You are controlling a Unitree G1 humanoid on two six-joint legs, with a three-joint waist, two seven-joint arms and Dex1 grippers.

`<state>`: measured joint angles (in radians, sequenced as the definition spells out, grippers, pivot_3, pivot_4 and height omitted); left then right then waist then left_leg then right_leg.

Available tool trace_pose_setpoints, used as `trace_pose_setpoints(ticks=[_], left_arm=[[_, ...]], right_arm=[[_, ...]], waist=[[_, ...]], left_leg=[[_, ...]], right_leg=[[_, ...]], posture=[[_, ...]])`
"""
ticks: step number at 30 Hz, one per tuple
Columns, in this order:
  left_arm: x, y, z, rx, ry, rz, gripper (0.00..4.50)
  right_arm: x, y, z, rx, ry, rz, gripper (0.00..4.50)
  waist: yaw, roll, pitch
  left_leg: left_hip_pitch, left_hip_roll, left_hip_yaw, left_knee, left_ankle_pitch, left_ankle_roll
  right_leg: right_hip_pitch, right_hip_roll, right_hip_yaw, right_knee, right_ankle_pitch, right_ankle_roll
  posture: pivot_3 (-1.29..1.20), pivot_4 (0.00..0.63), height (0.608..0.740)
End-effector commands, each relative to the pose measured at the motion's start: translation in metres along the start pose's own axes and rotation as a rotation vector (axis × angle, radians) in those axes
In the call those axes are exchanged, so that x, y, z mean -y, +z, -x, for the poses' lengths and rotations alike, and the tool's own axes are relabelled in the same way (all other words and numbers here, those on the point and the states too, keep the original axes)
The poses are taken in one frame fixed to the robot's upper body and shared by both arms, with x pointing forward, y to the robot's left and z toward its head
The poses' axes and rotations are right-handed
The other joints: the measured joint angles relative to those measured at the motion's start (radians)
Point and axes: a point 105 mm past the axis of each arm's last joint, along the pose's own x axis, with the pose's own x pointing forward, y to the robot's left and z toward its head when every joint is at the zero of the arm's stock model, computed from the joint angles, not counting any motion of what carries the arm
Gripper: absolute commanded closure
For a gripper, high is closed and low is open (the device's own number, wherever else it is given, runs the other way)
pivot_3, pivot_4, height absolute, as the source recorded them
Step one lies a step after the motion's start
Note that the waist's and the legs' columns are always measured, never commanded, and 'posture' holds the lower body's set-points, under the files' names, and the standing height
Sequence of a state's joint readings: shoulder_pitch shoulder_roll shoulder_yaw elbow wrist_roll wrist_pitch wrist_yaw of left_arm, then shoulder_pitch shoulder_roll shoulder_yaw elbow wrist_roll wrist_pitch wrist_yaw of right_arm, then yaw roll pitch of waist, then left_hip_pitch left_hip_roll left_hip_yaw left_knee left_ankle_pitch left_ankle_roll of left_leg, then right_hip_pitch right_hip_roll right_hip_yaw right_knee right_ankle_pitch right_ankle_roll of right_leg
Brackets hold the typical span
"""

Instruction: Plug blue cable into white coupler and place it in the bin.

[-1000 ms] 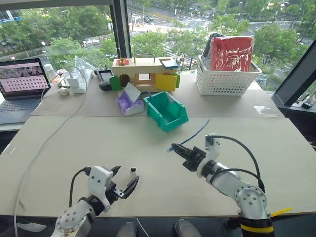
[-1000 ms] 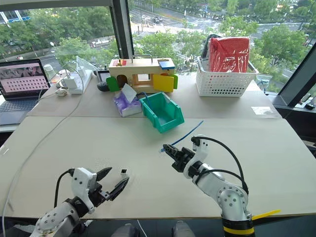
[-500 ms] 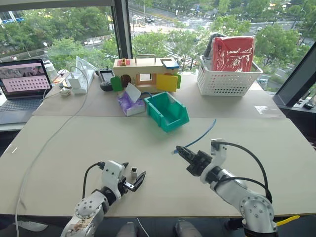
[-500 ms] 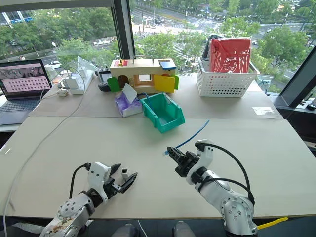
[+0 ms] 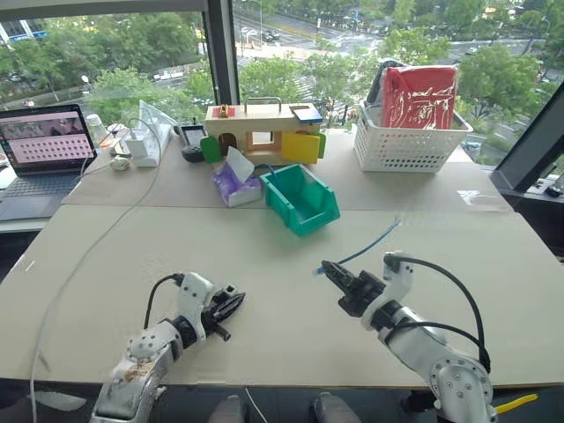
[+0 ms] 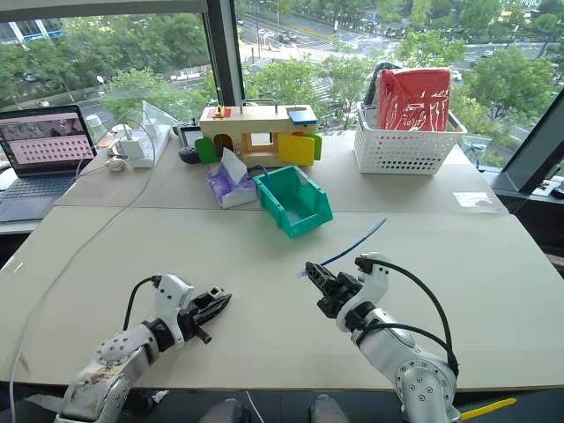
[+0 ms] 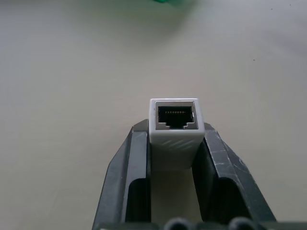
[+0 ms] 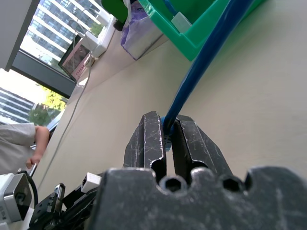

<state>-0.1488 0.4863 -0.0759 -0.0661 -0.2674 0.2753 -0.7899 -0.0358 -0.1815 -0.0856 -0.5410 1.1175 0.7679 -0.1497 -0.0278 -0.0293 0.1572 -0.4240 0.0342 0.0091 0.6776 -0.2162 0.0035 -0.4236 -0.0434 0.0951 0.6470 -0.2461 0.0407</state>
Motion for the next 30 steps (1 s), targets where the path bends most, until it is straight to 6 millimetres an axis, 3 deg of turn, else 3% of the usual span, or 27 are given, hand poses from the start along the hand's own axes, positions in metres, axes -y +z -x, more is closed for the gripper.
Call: trace_pose_setpoints(ticks=[1,4,7,10,13,22,30], left_arm=[[0.003,0.018,-0.025,0.034,-0.25,-0.178,3.83],[0.009,0.029,-0.05,0.044,-0.392,-0.268,3.83],[0.022,0.036,-0.073,0.044,-0.489,-0.304,3.83],[0.034,0.033,-0.09,-0.003,-0.552,-0.337,3.83],[0.03,0.024,-0.102,-0.088,-0.502,-0.326,3.83],[0.032,0.023,-0.112,-0.149,-0.47,-0.311,3.83],[0.038,0.041,-0.118,-0.17,-0.455,-0.289,3.83]], right_arm=[[-0.007,0.016,0.005,0.084,0.011,0.034,4.5],[-0.004,0.02,0.008,0.113,-0.02,0.052,4.5],[-0.003,0.023,0.01,0.141,-0.049,0.067,4.5],[-0.002,0.025,0.012,0.172,-0.079,0.084,4.5],[-0.001,0.027,0.012,0.194,-0.107,0.095,4.5],[0.0,0.023,0.009,0.189,-0.136,0.098,4.5],[-0.014,0.012,-0.003,0.113,-0.046,0.138,4.5]], waist=[[0.003,0.0,0.0],[0.0,0.0,0.0],[-0.001,0.0,0.0],[-0.007,-0.001,0.0],[-0.01,-0.001,0.0],[-0.01,-0.001,0.0],[-0.007,-0.001,0.0]], left_leg=[[0.0,0.0,0.001,0.0,0.001,0.0],[-0.001,0.0,0.002,-0.001,0.001,0.0],[-0.005,-0.001,0.001,-0.001,0.0,0.0],[-0.007,-0.001,0.0,-0.002,-0.002,0.002],[-0.007,-0.002,-0.002,-0.002,-0.002,0.002],[-0.003,-0.002,-0.003,0.001,-0.001,0.002],[-0.002,-0.002,-0.003,0.001,-0.001,0.002]], right_leg=[[0.0,0.0,0.0,-0.001,0.001,-0.001],[0.002,-0.001,0.002,-0.004,0.005,0.006],[0.0,-0.001,0.002,-0.005,0.007,0.004],[-0.002,-0.001,0.001,-0.005,0.007,0.003],[-0.002,0.0,0.001,-0.005,0.007,0.003],[0.003,-0.001,0.001,-0.002,0.004,0.011],[0.004,-0.001,0.001,-0.001,0.004,0.011]], posture=[[0.0,0.15,0.715],[0.0,0.15,0.715],[0.0,0.15,0.715],[0.0,0.15,0.715],[0.0,0.15,0.715],[0.0,0.15,0.715],[0.0,0.15,0.715]])
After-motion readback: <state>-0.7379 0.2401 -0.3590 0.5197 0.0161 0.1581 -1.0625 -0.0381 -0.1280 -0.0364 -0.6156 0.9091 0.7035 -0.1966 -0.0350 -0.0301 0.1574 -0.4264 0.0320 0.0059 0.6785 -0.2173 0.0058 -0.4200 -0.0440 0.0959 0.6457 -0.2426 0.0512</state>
